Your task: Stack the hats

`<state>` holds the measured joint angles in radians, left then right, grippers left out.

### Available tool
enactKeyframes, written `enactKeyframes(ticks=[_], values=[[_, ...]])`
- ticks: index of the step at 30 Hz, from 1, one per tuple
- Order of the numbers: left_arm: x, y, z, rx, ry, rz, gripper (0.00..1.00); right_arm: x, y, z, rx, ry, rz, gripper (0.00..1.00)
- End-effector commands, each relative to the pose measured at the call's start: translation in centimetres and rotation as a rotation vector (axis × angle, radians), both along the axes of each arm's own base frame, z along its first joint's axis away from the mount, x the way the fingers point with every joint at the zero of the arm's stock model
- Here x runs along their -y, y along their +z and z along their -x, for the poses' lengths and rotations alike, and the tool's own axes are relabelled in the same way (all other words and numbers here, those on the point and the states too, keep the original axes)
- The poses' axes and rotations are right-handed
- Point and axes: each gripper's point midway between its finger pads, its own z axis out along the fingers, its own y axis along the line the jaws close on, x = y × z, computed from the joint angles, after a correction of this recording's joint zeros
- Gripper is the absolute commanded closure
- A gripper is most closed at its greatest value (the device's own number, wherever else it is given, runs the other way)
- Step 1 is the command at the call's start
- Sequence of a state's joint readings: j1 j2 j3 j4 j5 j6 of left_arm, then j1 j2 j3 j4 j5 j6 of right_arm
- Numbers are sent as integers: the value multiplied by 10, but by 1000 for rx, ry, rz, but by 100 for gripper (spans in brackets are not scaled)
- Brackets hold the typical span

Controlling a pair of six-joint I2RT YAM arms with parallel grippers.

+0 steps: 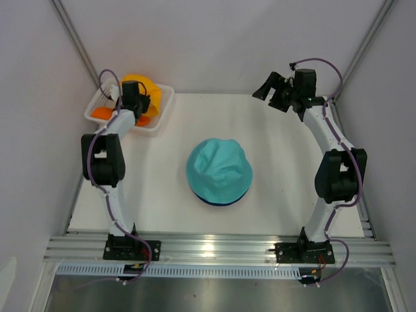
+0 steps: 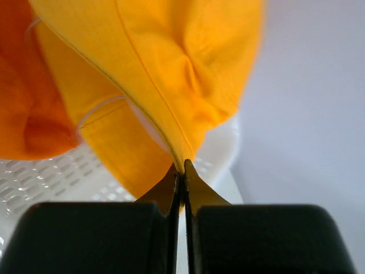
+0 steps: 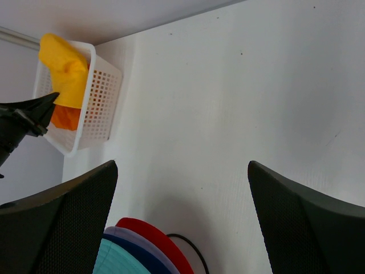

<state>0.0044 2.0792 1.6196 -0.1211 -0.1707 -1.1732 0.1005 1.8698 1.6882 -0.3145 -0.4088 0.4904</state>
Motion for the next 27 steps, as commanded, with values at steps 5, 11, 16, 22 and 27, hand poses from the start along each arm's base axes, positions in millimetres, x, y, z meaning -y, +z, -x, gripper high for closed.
enactKeyframes(ticks=[5, 11, 16, 22, 27], values=[[14, 216, 34, 515, -212, -87, 99, -13, 93, 26, 202, 68, -117, 1], [66, 342, 91, 762, -489, -56, 99, -22, 126, 47, 269, 121, -190, 0], [135, 417, 148, 891, -792, 13, 99, -30, 136, 64, 272, 163, -270, 1], [227, 438, 186, 924, -1075, 104, 99, -15, 142, 90, 298, 93, -222, 1], [307, 403, 209, 860, -1194, 152, 99, 17, 126, 109, 218, -69, -107, 1]])
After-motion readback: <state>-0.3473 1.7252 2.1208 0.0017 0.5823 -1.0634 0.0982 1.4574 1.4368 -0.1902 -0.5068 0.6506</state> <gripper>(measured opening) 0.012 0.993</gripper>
